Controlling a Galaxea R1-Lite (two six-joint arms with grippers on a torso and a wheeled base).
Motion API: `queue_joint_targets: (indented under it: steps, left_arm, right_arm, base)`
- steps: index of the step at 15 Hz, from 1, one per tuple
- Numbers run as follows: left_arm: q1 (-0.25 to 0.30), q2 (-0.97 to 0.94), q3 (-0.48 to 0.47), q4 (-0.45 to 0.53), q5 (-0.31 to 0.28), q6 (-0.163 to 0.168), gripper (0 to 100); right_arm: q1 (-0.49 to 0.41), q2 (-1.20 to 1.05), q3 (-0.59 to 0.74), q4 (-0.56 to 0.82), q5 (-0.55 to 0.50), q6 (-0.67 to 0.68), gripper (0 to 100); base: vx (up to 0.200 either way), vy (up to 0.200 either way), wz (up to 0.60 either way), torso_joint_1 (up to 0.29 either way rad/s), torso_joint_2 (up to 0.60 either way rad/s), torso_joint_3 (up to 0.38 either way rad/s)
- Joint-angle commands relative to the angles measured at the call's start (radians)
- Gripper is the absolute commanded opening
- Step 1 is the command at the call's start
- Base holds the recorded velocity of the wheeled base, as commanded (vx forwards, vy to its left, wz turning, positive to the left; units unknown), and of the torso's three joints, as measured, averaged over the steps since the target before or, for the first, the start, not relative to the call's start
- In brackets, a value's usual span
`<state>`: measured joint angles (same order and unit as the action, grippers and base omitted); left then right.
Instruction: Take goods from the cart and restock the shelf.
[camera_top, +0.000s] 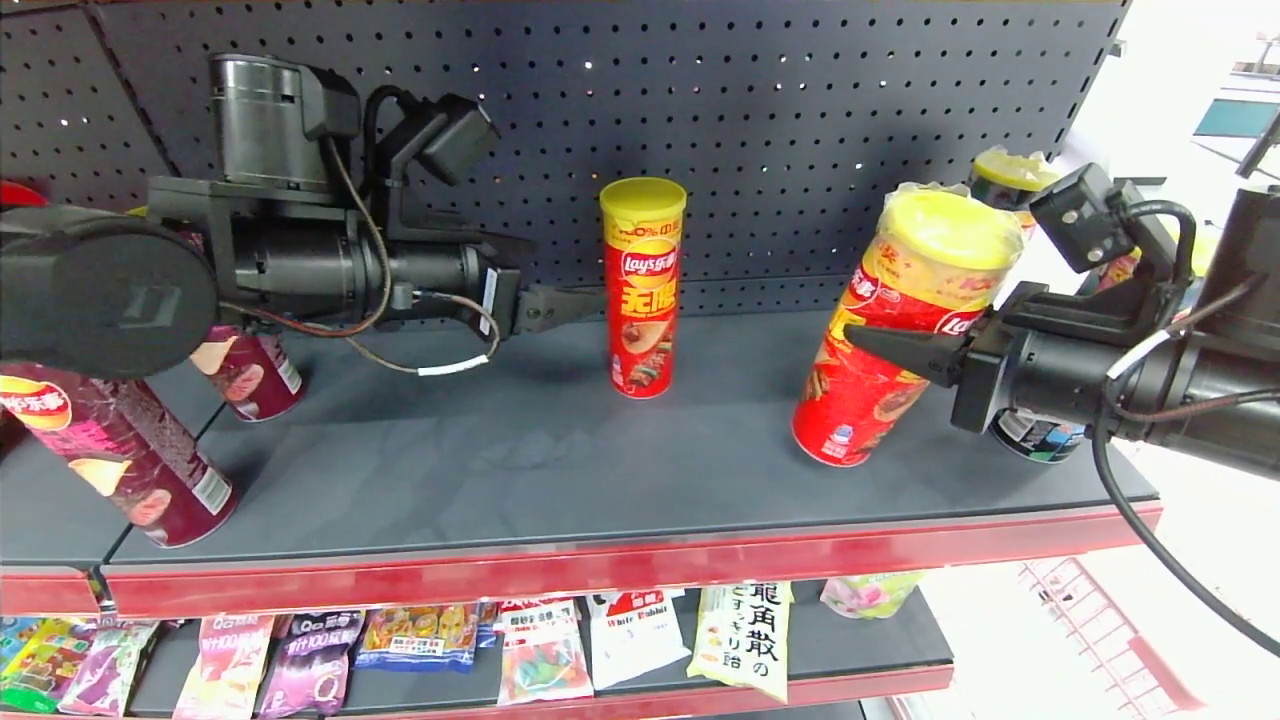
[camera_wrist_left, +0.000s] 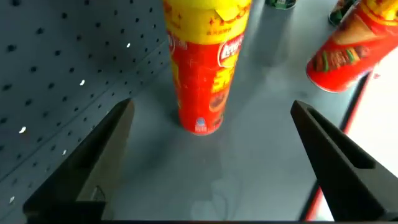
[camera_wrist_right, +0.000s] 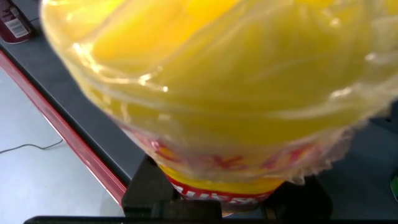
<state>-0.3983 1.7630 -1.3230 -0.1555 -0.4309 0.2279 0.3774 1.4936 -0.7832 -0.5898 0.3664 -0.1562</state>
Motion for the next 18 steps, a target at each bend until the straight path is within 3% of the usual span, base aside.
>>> queue_joint_targets:
  steps: [1, 3, 13, 18]
  left_arm:
    - [-0.008, 0.064, -0.036, -0.022, 0.001, -0.001, 100]
    - [-0.02, 0.092, -0.044, -0.067, 0.007, -0.001, 100]
    - [-0.036, 0.247, -0.249, -0.07, 0.043, -0.001, 100]
    - [-0.071, 0.279, -0.272, -0.068, 0.043, -0.002, 100]
  right_arm:
    - [0.0, 0.0, 0.001, 0.001, 0.0, 0.0, 0]
    - [0.0, 0.0, 0.004, -0.001, -0.001, 0.0, 0]
    - [0.0, -0.006, 0.013, -0.001, -0.009, 0.0, 0]
    - [0.0, -0.003, 0.013, -0.001, -0.009, 0.0, 0]
  base:
    - [0.0, 0.0, 0.0, 0.0, 0.0, 0.0]
    - [0.0, 0.0, 0.0, 0.0, 0.0, 0.0]
    - [0.0, 0.0, 0.0, 0.0, 0.0, 0.0]
    - [0.0, 0.0, 0.0, 0.0, 0.0, 0.0]
